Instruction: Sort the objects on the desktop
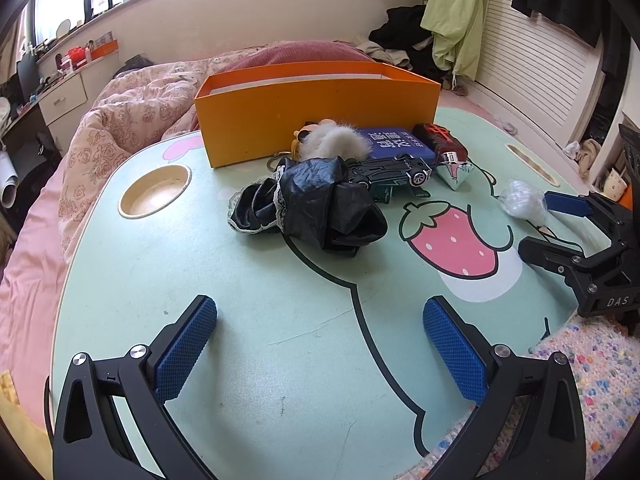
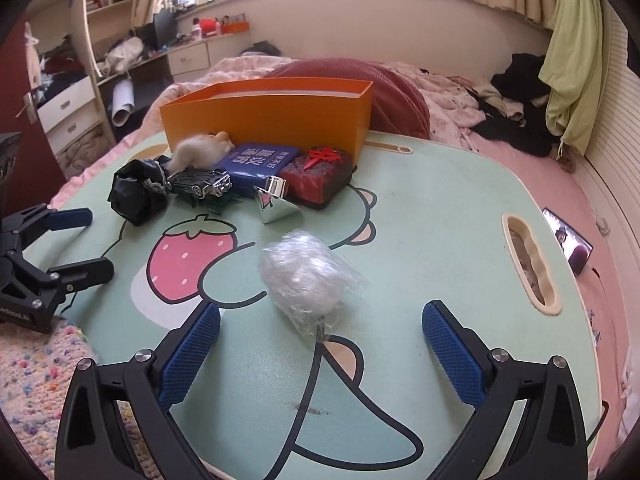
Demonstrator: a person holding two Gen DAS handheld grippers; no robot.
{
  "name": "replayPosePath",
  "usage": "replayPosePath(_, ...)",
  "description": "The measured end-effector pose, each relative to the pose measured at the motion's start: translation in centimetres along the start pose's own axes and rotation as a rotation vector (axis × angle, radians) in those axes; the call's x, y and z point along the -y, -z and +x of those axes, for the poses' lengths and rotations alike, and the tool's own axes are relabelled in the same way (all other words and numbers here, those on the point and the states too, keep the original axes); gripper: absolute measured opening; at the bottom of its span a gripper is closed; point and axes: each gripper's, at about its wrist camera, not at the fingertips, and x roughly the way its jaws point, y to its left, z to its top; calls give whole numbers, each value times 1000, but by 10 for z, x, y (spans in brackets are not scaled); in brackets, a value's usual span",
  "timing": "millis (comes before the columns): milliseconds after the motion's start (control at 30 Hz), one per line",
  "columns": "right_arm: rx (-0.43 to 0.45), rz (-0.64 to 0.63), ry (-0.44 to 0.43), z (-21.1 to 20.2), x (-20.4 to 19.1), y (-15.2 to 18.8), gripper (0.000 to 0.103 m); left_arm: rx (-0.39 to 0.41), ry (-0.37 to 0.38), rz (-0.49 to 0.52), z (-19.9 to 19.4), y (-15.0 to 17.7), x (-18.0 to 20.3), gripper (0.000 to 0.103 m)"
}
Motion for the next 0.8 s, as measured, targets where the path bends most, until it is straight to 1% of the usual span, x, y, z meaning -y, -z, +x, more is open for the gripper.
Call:
replayPosePath(67, -4, 2, 12, 2, -1, -5, 102, 0, 0, 0, 0, 0, 0, 103)
replayPosePath(133, -5, 4, 48, 5, -1, -13, 102, 0, 0, 0, 0, 0, 0, 103)
replayPosePath(233, -58, 49, 20, 13, 1, -25, 102, 0, 0, 0, 0, 0, 0, 103)
replayPosePath(300, -63, 59, 59, 19, 0, -30, 102, 0, 0, 0, 0, 0, 1, 103)
replayPosePath(333, -67, 44, 82, 23, -2, -32, 99, 0, 0, 0, 0, 0, 0, 103)
replayPosePath(367, -73, 33, 85, 25, -4, -32, 75, 0, 0, 0, 0, 0, 0, 103)
replayPosePath(400, -54, 36, 50, 23, -4, -31, 56, 0, 0, 0, 0, 0, 0, 103)
replayPosePath(433, -37, 34, 24, 19, -6, -30, 30, 1, 0, 0, 0, 0, 0, 103)
replayPosePath(500, 4, 14, 14, 10, -11, -24, 29, 0, 1, -1, 0, 0, 0, 103)
replayPosePath(667, 115, 20, -1, -16, -10, -17, 29, 1, -3, -3, 0, 0, 0, 103)
replayPosePath(733, 116, 19, -4, -18, -10, -16, 29, -1, -12, -13, -1, -1, -1, 103)
replayPosePath(800, 96, 12, -2, -13, -13, -18, 29, 17, 2, -22, -7, -6, -3, 103)
